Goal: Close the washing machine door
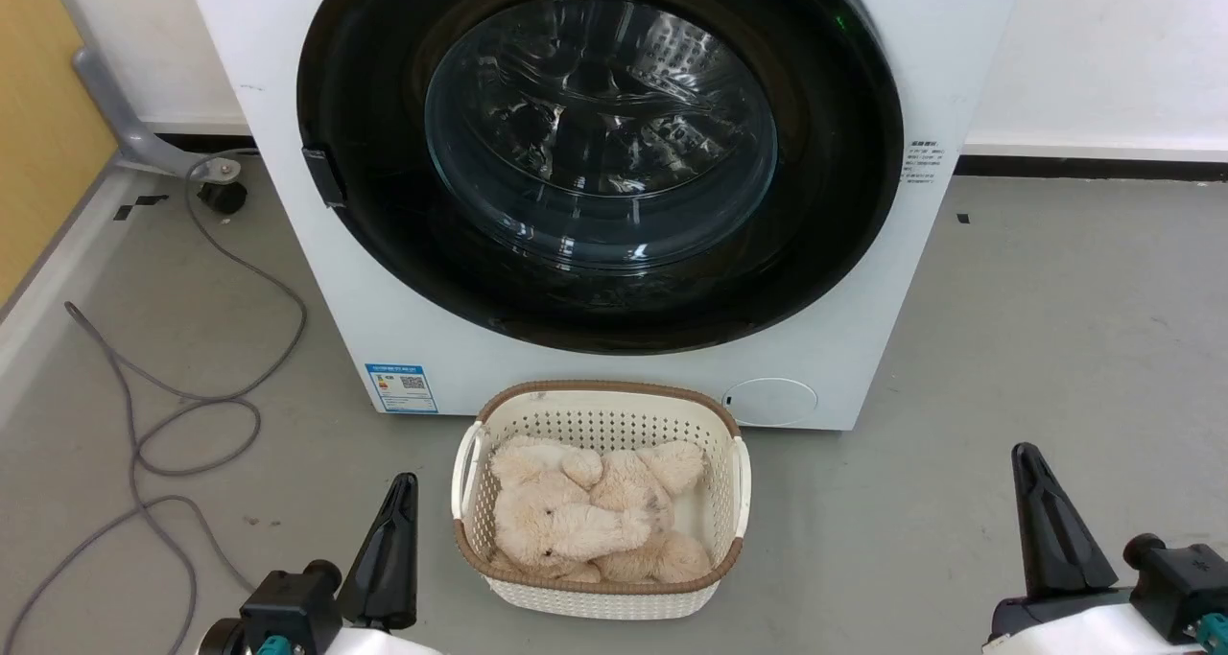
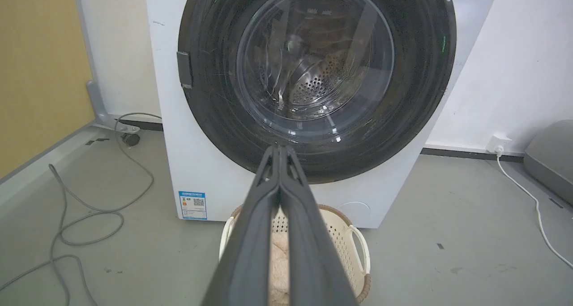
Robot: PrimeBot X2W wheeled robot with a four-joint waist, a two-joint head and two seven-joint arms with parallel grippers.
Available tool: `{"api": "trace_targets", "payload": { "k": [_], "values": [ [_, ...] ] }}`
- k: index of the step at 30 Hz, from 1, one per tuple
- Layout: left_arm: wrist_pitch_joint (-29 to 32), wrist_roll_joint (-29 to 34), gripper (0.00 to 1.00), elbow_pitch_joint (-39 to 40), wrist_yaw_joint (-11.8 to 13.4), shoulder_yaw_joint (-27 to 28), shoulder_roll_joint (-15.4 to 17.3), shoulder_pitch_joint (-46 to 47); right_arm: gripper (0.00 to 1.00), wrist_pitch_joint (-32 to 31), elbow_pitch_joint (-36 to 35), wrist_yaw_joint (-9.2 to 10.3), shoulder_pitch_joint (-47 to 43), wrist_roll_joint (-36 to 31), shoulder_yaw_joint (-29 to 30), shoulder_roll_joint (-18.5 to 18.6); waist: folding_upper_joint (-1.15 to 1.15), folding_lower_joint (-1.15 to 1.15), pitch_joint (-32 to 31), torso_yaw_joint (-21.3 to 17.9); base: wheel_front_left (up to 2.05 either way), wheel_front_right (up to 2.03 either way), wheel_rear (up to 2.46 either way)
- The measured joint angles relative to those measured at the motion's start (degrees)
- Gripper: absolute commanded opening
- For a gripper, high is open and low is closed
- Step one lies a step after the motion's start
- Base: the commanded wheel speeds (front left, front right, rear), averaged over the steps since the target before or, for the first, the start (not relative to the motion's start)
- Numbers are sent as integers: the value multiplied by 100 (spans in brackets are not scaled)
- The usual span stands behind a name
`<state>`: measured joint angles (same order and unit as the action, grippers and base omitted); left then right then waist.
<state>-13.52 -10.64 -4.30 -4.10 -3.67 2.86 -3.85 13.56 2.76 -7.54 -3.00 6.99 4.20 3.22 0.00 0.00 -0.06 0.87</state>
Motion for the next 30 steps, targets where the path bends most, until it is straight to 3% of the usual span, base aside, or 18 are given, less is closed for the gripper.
{"api": "trace_targets", "payload": {
  "k": [30],
  "values": [
    [349, 268, 0, 107, 99, 91, 0, 39, 0, -358, -51, 0, 13, -197, -104, 0, 0, 0, 2, -23, 0, 0, 0]
  ]
}}
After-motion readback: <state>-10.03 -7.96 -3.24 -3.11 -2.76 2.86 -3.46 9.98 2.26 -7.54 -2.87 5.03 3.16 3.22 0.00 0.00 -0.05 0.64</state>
